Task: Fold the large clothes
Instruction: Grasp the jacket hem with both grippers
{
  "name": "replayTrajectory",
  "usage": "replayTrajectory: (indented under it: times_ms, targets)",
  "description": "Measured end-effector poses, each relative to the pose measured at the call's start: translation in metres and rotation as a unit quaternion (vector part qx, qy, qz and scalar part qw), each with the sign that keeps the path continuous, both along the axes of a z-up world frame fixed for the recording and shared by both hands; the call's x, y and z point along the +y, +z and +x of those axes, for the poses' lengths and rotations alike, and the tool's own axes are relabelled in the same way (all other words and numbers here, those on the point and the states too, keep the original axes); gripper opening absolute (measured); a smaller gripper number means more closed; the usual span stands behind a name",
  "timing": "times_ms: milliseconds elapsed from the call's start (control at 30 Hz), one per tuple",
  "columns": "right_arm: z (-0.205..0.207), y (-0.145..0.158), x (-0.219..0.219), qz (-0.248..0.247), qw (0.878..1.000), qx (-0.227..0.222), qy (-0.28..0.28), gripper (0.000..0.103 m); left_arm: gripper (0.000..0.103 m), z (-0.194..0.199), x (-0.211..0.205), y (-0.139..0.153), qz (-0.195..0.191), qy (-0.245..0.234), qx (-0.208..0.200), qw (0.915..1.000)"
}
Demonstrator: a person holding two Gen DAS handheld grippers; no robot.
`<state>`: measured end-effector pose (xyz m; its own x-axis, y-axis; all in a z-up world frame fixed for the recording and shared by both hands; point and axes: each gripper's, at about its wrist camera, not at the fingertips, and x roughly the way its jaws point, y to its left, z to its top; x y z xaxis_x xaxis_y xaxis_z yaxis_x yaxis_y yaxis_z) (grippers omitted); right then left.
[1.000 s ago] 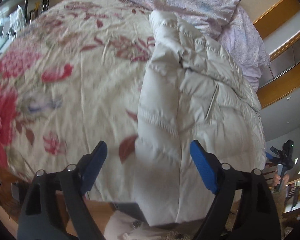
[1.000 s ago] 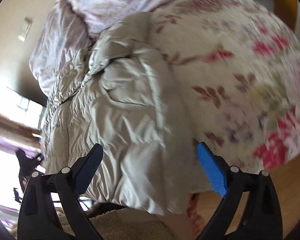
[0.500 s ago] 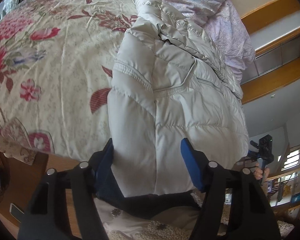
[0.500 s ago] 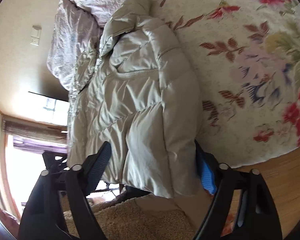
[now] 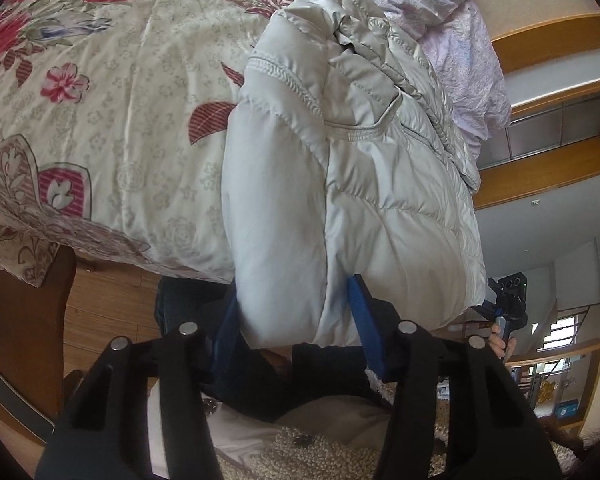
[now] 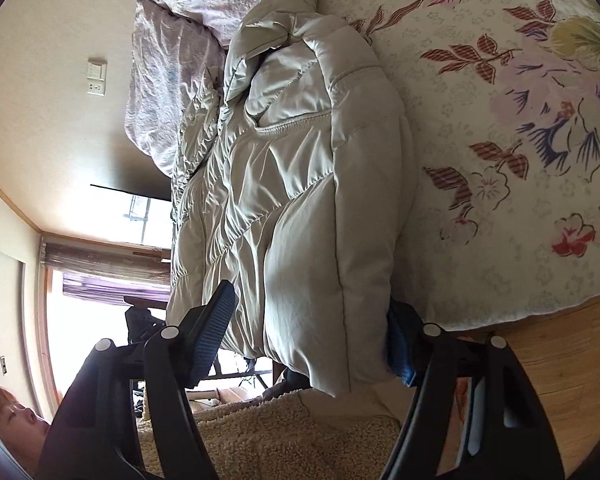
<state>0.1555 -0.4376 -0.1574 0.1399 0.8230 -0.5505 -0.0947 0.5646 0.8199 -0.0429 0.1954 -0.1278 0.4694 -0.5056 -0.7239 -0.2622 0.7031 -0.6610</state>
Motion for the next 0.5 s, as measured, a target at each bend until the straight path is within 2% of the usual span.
replayTrajectory:
  times_ms: [67,133,167,267,367,500]
  targets:
    - [-0.003,0.0,0.003,-0.003,1.0,-0.002,0.0,0.063,0.037,-0.001,-0.001,0.004,0.005,0.002,-0.003,1.0]
    - [-0.003,0.0,0.003,-0.017,1.0,-0.002,-0.001,0.039,0.025,-0.003,-0.004,0.011,0.015,0.004,-0.01,0.9998]
    - [-0.004,0.0,0.002,-0.022,1.0,-0.003,-0.004,0.033,0.023,-0.003,-0.005,0.015,0.021,0.005,-0.014,0.9997]
    - [-0.006,0.015,0.004,-0.034,0.999,-0.038,-0.013,0.024,0.018,-0.004,-0.008,0.032,0.043,0.01,-0.03,0.9986]
    - [-0.007,0.033,0.009,-0.056,0.995,-0.078,-0.019,0.021,0.015,-0.001,-0.008,0.056,0.059,0.023,-0.06,0.9962]
    - [-0.007,0.071,0.018,-0.084,0.983,-0.156,-0.044,0.019,0.015,0.01,-0.004,0.097,0.089,0.046,-0.115,0.9884]
